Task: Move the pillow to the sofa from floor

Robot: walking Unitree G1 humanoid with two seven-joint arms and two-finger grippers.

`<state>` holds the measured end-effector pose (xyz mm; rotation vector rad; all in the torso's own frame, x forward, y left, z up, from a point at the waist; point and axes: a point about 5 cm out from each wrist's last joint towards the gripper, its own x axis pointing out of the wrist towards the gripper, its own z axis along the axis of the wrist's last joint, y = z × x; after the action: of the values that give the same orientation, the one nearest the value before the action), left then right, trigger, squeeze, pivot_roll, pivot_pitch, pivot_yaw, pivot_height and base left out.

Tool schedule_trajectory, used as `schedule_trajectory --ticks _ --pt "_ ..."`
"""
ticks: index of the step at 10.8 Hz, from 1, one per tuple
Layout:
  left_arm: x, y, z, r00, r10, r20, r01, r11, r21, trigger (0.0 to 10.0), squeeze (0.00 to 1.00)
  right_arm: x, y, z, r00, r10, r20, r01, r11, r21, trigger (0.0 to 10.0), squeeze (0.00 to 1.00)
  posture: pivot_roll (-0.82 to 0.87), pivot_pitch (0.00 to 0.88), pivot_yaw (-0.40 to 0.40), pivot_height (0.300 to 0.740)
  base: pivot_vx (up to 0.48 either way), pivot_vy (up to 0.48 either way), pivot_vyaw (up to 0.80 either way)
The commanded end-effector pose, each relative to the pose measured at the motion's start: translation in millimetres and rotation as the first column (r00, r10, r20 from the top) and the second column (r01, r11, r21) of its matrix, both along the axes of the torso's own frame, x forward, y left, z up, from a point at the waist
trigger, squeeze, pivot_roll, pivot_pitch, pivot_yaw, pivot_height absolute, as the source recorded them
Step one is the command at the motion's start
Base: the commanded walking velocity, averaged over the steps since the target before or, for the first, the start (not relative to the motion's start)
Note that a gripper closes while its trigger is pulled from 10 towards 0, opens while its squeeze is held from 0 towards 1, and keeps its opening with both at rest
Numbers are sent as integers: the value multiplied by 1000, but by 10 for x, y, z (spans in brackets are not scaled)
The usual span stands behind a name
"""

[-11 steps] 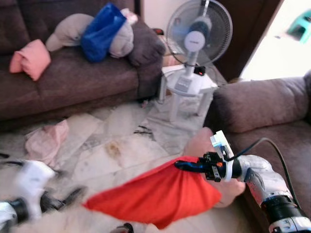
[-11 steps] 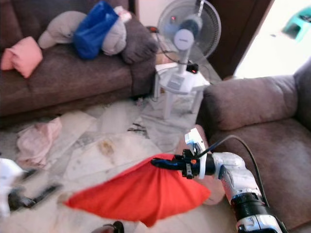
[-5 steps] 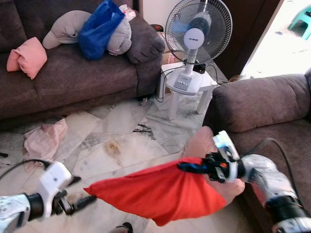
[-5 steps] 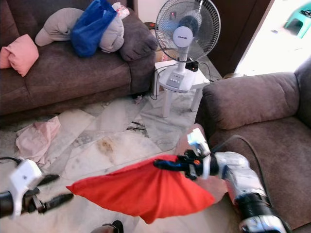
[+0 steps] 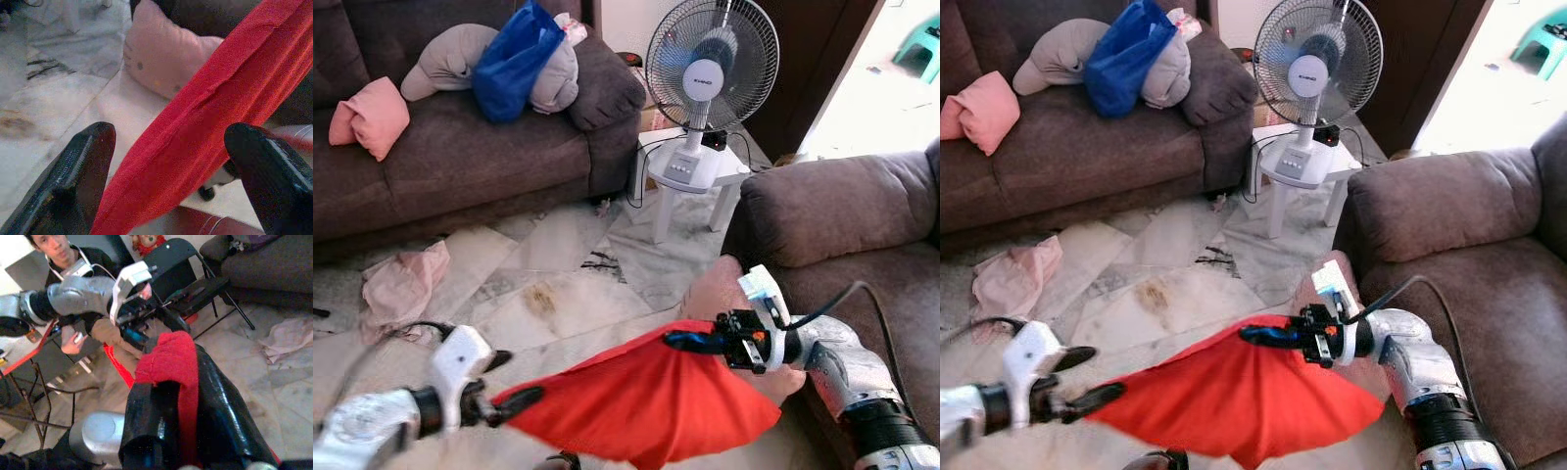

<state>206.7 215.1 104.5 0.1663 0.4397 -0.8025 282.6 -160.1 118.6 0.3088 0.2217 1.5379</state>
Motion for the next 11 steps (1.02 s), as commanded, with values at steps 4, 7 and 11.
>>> schedule_trajectory --ticks 4,7,11 --pt "-87 96 -73 994 -41 -100 31 994 -103 10000 0 36 -39 249 995 -28 99 18 995 101 10000 0 165 134 -44 740 0 0 0" --pt "-215 267 -279 963 -88 -254 74 995 -65 10000 0 69 -53 368 991 -30 133 14 993 120 10000 0 158 131 -47 740 0 0 0" --pt "-102 467 -116 970 -119 -211 161 968 191 10000 0 75 -83 382 990 -37 133 22 993 117 10000 0 154 132 -52 740 0 0 0"
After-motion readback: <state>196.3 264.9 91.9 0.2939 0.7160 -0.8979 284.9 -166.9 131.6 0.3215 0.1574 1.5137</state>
